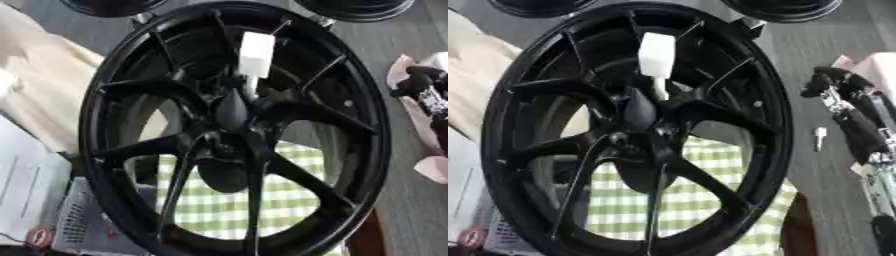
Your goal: Pull the pin out of the wheel hub.
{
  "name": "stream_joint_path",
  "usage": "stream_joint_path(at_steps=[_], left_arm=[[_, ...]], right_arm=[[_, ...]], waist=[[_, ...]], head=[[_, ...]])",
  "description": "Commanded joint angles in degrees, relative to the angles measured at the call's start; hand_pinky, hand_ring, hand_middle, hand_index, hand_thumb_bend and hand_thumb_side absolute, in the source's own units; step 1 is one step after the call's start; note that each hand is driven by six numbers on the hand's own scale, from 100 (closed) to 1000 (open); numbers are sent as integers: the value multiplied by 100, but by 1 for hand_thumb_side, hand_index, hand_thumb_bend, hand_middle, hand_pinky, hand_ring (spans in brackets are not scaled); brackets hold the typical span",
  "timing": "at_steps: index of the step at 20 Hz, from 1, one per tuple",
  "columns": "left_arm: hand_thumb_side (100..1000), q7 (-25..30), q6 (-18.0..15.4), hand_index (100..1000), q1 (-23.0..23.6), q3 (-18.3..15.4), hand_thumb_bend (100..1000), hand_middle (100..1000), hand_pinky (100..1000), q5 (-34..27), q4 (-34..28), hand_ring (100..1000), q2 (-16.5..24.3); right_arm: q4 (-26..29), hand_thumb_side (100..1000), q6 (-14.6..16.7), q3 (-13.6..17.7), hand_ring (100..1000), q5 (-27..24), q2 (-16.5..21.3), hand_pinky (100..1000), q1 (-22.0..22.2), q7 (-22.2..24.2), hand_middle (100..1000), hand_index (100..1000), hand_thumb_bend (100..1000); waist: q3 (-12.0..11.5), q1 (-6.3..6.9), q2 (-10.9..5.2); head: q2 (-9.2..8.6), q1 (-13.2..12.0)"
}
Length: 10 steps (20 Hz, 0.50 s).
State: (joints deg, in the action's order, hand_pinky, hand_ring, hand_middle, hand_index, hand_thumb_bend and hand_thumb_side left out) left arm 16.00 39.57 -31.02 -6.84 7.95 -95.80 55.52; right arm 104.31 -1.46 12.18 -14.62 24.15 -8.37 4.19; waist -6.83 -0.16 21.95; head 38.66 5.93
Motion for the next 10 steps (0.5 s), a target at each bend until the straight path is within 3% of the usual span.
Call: stream_joint_path(at_steps=[1, 6, 10], left_arm=[[629, -331, -127, 737, 60, -610, 756, 633, 708, 90, 304, 762, -27], [591, -840, -623, 689, -287, -1305, 685, 572, 675, -373, -263, 714, -582], [568, -1250, -1033, 676, -311, -1100, 646, 551, 662, -782, -923, 690, -1204]], right_arm=[[90, 492, -9, -11, 675, 14, 65, 966, -40, 19, 604, 771, 327], [70, 492, -26, -72, 675, -31, 29, 966, -120, 85, 604, 771, 326], [145, 488, 27, -135, 674, -84, 102, 965, -213, 158, 603, 771, 322]], waist=[[44, 5, -142], [136, -27, -145], [226, -91, -136]], head=[[-68, -103], [-62, -237], [-125, -273]])
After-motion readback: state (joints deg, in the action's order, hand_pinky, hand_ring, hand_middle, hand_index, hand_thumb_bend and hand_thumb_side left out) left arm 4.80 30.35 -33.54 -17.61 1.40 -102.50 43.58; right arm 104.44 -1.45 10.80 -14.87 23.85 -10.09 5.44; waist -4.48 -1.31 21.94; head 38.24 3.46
